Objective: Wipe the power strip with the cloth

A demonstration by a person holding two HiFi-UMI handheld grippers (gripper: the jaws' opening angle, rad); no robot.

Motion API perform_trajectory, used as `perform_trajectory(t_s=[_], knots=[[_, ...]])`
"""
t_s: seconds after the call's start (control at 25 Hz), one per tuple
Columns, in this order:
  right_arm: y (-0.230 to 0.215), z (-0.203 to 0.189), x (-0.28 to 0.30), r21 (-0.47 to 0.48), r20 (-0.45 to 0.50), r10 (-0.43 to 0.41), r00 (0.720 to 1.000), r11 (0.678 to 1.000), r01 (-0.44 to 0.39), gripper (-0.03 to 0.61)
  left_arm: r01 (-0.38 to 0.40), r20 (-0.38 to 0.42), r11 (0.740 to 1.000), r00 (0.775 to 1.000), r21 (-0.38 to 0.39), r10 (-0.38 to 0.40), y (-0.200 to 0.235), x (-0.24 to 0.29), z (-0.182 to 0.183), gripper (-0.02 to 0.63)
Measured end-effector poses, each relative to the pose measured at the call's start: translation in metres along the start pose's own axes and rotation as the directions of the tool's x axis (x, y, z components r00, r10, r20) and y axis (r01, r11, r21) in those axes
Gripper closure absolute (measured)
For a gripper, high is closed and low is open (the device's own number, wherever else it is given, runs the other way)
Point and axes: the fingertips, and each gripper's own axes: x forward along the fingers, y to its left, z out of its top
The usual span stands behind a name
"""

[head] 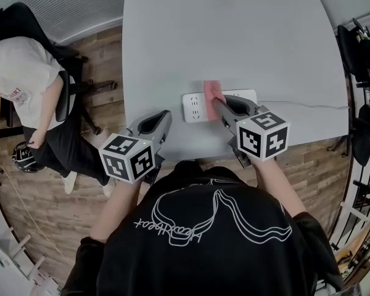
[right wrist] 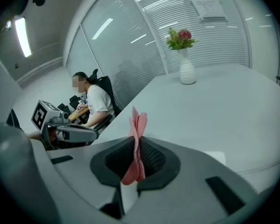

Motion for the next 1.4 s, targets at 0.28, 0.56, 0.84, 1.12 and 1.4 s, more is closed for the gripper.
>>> perform_trajectory(t_s=[0.28,0.56,0.84,1.12,1.4], knots=[[0.034,-0.017,0.031,-0.009,-0.062,0.089,0.994,0.996,-0.089,0.541,-0.014,-0.012,1.000,1.000,-0.004,0.014,0.002,-0.005,-0.006,0.598],[0.044,-0.032,0.053,-0.064,-0.117,0.077,0.990,0.994,-0.085,0.541,-0.016,-0.011,1.000,1.000,-0.006,0.016,0.004,-0.005,-0.007,0.598],[0.043,-0.035,0.060,-0.108,-0.143,0.043,0.989,0.992,-0.059,0.541,-0.017,-0.017,1.000,1.000,-0.022,0.017,0.008,-0.004,-0.010,0.598],[0.039,-0.036,0.061,-0.123,-0.162,0.021,0.987,0.992,-0.042,0.541,-0.003,-0.037,1.000,0.999,-0.004,0.003,0.005,0.002,-0.012,0.598],[0.025,-0.036,0.052,-0.133,-0.171,-0.011,0.985,0.991,-0.012,0.541,0.002,-0.045,1.000,0.999,0.005,-0.001,0.002,0.006,-0.010,0.598]])
